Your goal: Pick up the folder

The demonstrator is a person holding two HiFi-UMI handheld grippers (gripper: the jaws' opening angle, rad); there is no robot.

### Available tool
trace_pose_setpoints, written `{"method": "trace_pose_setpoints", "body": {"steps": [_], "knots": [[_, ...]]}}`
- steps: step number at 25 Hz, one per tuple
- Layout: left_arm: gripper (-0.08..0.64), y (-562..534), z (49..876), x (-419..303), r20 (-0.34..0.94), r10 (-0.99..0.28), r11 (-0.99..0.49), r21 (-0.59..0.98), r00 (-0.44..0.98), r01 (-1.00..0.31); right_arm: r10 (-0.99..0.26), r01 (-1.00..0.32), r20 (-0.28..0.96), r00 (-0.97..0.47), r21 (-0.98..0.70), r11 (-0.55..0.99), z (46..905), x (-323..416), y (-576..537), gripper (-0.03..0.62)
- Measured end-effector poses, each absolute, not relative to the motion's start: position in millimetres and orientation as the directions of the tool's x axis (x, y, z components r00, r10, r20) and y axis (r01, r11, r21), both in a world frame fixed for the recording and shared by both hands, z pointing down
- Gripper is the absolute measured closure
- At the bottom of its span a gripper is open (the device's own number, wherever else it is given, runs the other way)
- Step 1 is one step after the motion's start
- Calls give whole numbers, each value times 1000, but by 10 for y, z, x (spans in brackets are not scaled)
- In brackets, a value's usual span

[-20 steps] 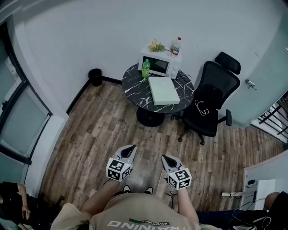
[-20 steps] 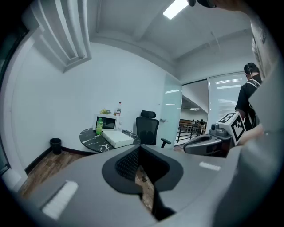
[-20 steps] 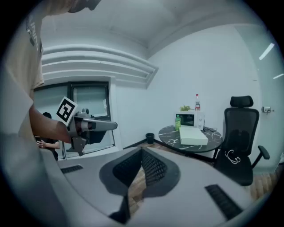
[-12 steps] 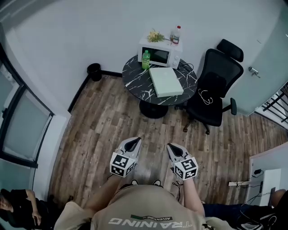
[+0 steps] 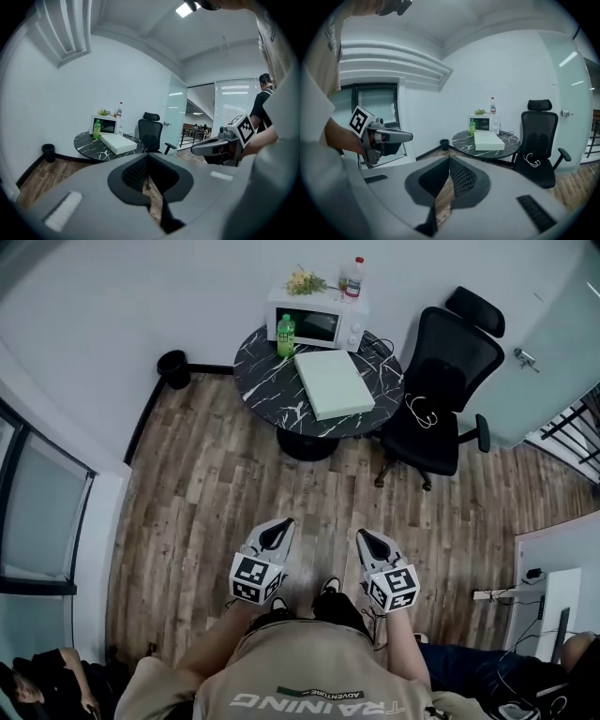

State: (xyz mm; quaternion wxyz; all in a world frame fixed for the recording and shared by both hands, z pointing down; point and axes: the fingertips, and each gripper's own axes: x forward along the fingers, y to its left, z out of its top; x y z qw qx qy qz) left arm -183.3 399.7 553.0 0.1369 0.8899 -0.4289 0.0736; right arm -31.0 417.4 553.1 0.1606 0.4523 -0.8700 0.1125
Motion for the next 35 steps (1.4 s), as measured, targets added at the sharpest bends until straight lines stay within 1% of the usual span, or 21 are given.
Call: {"method": "trace_pose_setpoints", "body": {"steps": [5,9,14,19,22,27,30,32,35], "knots": [[554,3723,5574,-1402,246,-738,-607,164,628,-778,-746,-820,386,-542,-48,571,5605,62,3843,583],[554,3427,5492,-1079,249,-763,-571,171,596,-803,-728,-797,381,-570,-41,603,5586,406,3543,583],[554,3000,5344,-637,268,-787,-541,134,556,-830,-698,-766,377,-609,-49,642,5621,954,3071,583],[554,2740,5256,-260,271,-796,-503,203,542,-840,-664,-733,365,-652,-82,675,5630,1364,2676,583],[554,2584,5326,-158,304,-794,-484,205,526,-851,-658,-728,357,-663,-101,678,5673,1469,2473,583],[554,2419,5482,-104,371,-760,-501,188,533,-845,-647,-728,364,-670,-147,670,5796,1559,2253,583],[554,2174,5604,-141,382,-755,-498,194,533,-845,-645,-736,384,-661,-164,657,5930,1591,2100,583],[554,1953,5671,-164,373,-754,-502,202,541,-841,-644,-740,399,-652,-154,654,5991,1572,1994,583],[554,1616,5761,-146,349,-749,-515,226,563,-827,-653,-750,442,-616,-74,657,6007,1613,1810,583]]}}
